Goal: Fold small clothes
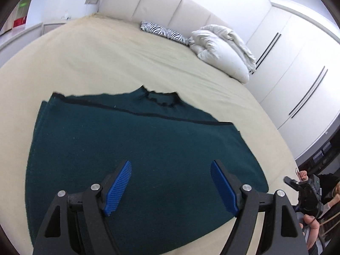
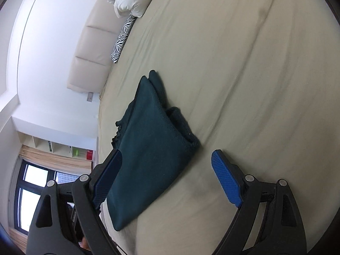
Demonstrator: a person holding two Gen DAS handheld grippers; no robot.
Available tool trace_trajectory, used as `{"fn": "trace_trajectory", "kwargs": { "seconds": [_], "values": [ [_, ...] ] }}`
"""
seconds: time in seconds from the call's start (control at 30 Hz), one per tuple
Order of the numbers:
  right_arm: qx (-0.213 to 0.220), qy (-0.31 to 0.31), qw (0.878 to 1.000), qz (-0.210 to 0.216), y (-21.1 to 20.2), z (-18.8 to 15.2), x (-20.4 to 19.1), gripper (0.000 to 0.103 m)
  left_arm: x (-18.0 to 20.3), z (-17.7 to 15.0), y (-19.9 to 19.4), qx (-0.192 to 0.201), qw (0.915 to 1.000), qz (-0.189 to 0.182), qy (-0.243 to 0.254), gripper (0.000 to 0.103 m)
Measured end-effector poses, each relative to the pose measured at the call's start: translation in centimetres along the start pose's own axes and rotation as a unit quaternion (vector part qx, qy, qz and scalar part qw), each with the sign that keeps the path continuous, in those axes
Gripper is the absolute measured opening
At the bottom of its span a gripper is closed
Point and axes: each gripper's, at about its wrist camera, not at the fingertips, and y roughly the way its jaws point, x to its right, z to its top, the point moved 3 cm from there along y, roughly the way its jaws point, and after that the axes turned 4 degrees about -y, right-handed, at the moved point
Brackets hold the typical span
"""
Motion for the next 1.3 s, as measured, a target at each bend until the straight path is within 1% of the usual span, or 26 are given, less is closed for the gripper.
{"fn": "trace_trajectory", "kwargs": {
  "seconds": [0.07,0.13,0.17,0.23,0.27,0.33,0.4,0.47,0.57,0.63,0.67,0.73,0.77,0.8,0.83,0.87,0.93,0.97,1.0,1.03,1.1,1.17,1.2,1.23,1.27,1.3],
  "values": [
    [0.004,-0.001,1.0,0.017,0.5,0.5,-0.6,0.086,-1.0,0.2,0.4,-0.002,0.9998,-0.006,-0.02,0.079],
    [0.012,-0.018,0.998,0.052,-0.3,0.7,-2.5,0.086,-1.6,0.1,0.6,0.0,0.9996,-0.004,-0.027,0.079],
    [0.008,-0.041,0.997,0.063,0.0,0.8,-4.1,0.086,-2.1,0.2,0.7,0.002,0.9996,0.004,-0.03,0.079],
    [-0.016,-0.076,0.995,0.067,1.3,0.7,-6.7,0.086,-3.6,0.5,0.5,0.007,0.999,0.013,-0.043,0.079],
    [-0.033,-0.088,0.993,0.072,2.3,0.6,-7.9,0.086,-4.2,0.7,0.4,0.011,0.9985,0.019,-0.051,0.079],
    [-0.066,-0.106,0.988,0.086,5.7,0.5,-10.2,0.086,-5.6,1.1,0.2,0.017,0.9973,0.034,-0.062,0.079],
    [-0.086,-0.103,0.986,0.097,8.9,0.6,-11.5,0.086,-6.8,1.6,0.2,0.02,0.9967,0.047,-0.063,0.079],
    [-0.117,-0.089,0.982,0.114,13.2,0.8,-12.7,0.086,-7.8,1.9,0.6,0.014,0.9963,0.069,-0.05,0.079],
    [-0.13,-0.103,0.982,0.087,18.0,1.2,-13.6,0.086,-8.5,2.2,0.7,0.017,0.9964,0.07,-0.044,0.079],
    [-0.136,-0.106,0.982,0.081,20.6,2.0,-13.6,0.086,-8.8,2.2,0.9,0.021,0.9965,0.072,-0.037,0.079],
    [-0.13,-0.097,0.984,0.071,21.6,2.8,-13.1,0.084,-8.8,2.2,1.1,0.022,0.9966,0.074,-0.03,0.079],
    [-0.104,-0.071,0.988,0.086,22.2,4.6,-12.2,0.084,-8.4,2.0,1.8,0.022,0.9963,0.081,-0.018,0.079],
    [-0.078,-0.054,0.992,0.079,21.7,6.1,-11.2,0.084,-8.3,1.9,1.9,0.024,0.9963,0.081,-0.015,0.079],
    [-0.063,-0.038,0.995,0.074,21.3,7.0,-10.4,0.079,-8.3,1.8,1.9,0.026,0.9964,0.08,-0.014,0.08],
    [-0.05,-0.014,0.995,0.087,20.6,8.0,-9.1,0.072,-8.4,1.8,2.0,0.027,0.9965,0.077,-0.013,0.08],
    [-0.041,0.0,0.994,0.098,19.9,8.6,-8.2,0.069,-8.5,1.8,2.1,0.028,0.9967,0.075,-0.014,0.08],
    [-0.017,0.015,0.996,0.085,17.8,9.8,-6.1,0.06,-8.5,1.9,2.1,0.029,0.9968,0.072,-0.016,0.08],
    [-0.002,0.016,0.998,0.06,16.5,10.2,-5.1,0.062,-8.5,1.9,2.1,0.029,0.9969,0.071,-0.018,0.08],
    [0.017,0.016,0.999,0.026,14.8,10.5,-3.9,0.063,-8.5,1.9,1.9,0.03,0.9969,0.069,-0.021,0.08],
    [0.028,0.018,0.999,0.016,13.1,10.7,-2.9,0.063,-8.5,1.9,1.7,0.03,0.9969,0.068,-0.025,0.08],
    [0.035,0.02,0.999,0.018,10.2,10.1,-2.1,0.063,-8.2,2.0,1.3,0.031,0.9967,0.066,-0.035,0.08],
    [0.038,0.014,0.999,0.007,7.0,8.8,-1.7,0.063,-7.0,2.1,0.8,0.034,0.9974,0.05,-0.041,0.081],
    [0.035,0.014,0.999,0.008,5.5,7.6,-1.6,0.065,-6.2,2.0,0.7,0.035,0.9978,0.041,-0.037,0.081],
    [0.033,0.02,0.999,0.011,4.5,6.4,-1.4,0.071,-5.1,1.9,0.9,0.032,0.9985,0.033,-0.031,0.081],
    [0.03,0.028,0.999,0.014,3.8,5.0,-1.3,0.074,-4.2,1.7,1.1,0.025,0.9991,0.024,-0.025,0.081],
    [0.026,0.036,0.999,0.019,3.3,3.7,-1.1,0.074,-3.1,1.4,1.6,0.016,0.9996,0.011,-0.021,0.081]
  ]
}}
